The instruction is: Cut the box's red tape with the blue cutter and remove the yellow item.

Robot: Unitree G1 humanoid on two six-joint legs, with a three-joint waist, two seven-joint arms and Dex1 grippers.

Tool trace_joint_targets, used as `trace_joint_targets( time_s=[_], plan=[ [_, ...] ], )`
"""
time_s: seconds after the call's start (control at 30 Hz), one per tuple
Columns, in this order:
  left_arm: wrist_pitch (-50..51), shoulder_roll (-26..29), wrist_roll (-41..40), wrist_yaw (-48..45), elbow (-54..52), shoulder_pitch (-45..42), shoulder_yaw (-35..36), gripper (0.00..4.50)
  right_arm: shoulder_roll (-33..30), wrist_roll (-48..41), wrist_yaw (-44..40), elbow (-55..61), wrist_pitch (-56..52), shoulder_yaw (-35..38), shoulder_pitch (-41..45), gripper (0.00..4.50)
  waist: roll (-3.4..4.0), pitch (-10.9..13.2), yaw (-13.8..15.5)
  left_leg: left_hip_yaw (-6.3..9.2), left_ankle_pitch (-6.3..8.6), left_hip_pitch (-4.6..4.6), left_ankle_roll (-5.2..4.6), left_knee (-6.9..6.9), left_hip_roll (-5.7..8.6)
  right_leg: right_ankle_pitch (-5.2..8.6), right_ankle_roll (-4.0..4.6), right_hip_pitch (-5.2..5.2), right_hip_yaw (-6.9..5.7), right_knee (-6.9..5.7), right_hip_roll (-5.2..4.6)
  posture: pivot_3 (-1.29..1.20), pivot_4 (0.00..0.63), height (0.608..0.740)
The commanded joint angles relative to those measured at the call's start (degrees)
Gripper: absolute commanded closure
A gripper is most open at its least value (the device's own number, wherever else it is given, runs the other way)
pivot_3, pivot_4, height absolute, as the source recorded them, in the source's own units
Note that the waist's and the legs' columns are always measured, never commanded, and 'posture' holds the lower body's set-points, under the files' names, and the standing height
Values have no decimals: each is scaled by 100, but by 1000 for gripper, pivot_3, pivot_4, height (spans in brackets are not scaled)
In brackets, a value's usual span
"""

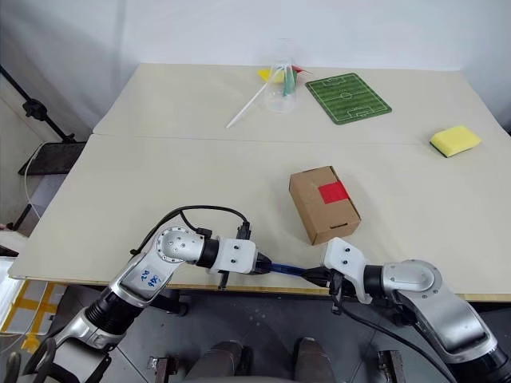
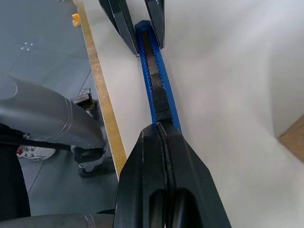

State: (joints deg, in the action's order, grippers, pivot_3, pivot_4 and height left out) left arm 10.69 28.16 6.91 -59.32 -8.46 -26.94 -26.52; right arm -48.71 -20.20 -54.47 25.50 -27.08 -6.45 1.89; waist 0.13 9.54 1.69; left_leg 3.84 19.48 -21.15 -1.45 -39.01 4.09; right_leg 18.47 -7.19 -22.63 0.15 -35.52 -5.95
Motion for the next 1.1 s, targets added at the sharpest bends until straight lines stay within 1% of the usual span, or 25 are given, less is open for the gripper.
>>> trace_joint_targets(
  time_s=[0.03,0.43,0.6,0.63,0.67,0.7,0.73,0.77,0.8,0.83,0.87,0.9,0.97,1.03,1.07,1.1],
  plan=[
    [24,44,96,-44,-12,54,-161,4072,115,216,47,-215,-48,-260,68,4479,-4,-3,-11,0,0,1,0,0,0,0,0,0,1,0,0,0,150,740],
    [34,25,96,-66,-47,59,-190,4072,663,233,310,-138,-330,-650,408,4479,-6,-4,-16,2,-1,4,2,0,0,0,0,2,1,-1,0,0,150,740],
    [11,1,90,-63,-11,46,-192,4072,730,137,344,-54,-471,-645,405,4479,-5,-4,-14,2,-1,4,2,0,0,0,0,2,1,-1,0,0,150,740],
    [-4,19,76,-67,-16,58,-170,4072,709,-22,324,75,-556,-515,345,4479,-5,-4,-14,2,-1,4,2,0,0,0,0,2,1,0,0,0,150,740],
    [-47,36,46,-16,-29,102,-92,4072,745,-379,260,278,-578,-228,243,4479,-5,-4,-6,2,-1,4,2,0,0,0,0,2,1,0,0,0,150,740],
    [-186,43,-31,79,-35,172,56,4072,643,-1296,101,673,-1030,240,48,4321,-5,-4,0,4,-1,0,2,0,1,0,0,0,1,0,-1,0,150,740],
    [23,52,-273,70,-145,287,269,4072,702,-1913,21,1006,-1019,690,-84,4126,2,0,7,8,-1,-3,2,1,0,0,0,0,-1,-3,-1,0,150,740],
    [186,57,-450,57,-223,367,411,4072,746,-2313,-11,1223,-1010,991,-162,3895,3,1,0,14,-1,-9,2,4,0,0,0,-3,-1,-3,-1,0,150,740],
    [356,10,-689,105,-320,460,626,4072,813,-2900,349,1367,-1252,1381,-188,3637,3,1,-17,13,0,-12,1,6,-1,0,0,-6,-1,-8,0,0,150,740],
    [119,6,-723,236,-342,508,791,4072,751,-3536,695,1451,-1518,1733,-273,3241,1,2,-45,15,0,-13,0,6,-2,0,0,-8,-2,-10,1,0,150,740],
    [-434,7,-928,218,-404,593,1000,4072,552,-4207,1007,1517,-1881,2114,-447,2938,0,3,-42,13,1,-14,1,7,-6,0,0,-8,0,-8,3,0,150,740],
    [-802,29,-945,324,-438,644,1157,4072,327,-4876,1286,1536,-2181,2427,-622,2586,-1,5,-25,14,1,-13,1,6,-7,0,0,-7,-3,-7,3,0,150,740],
    [-1239,56,-1168,319,-500,730,1413,4072,-124,-6060,1835,1476,-2483,2913,-933,1922,-1,7,16,15,1,-13,3,6,-13,0,0,-4,-6,0,2,0,150,740],
    [-1819,118,-1204,302,-455,728,1551,4072,-731,-7386,2625,1263,-2667,3212,-1250,1241,1,8,34,18,1,-12,3,5,-12,0,1,4,-12,25,-4,0,150,740],
    [-2126,143,-1192,314,-396,671,1618,4072,-1287,-8158,3201,1085,-2766,3261,-1422,904,4,9,38,16,1,-13,3,5,-12,0,1,10,-13,42,-5,0,150,740],
    [-2317,149,-1194,328,-317,598,1662,4072,-1705,-8678,3636,964,-2795,3246,-1451,498,7,10,38,15,1,-14,2,3,-12,0,1,14,-14,48,-6,0,150,740]
  ],
)
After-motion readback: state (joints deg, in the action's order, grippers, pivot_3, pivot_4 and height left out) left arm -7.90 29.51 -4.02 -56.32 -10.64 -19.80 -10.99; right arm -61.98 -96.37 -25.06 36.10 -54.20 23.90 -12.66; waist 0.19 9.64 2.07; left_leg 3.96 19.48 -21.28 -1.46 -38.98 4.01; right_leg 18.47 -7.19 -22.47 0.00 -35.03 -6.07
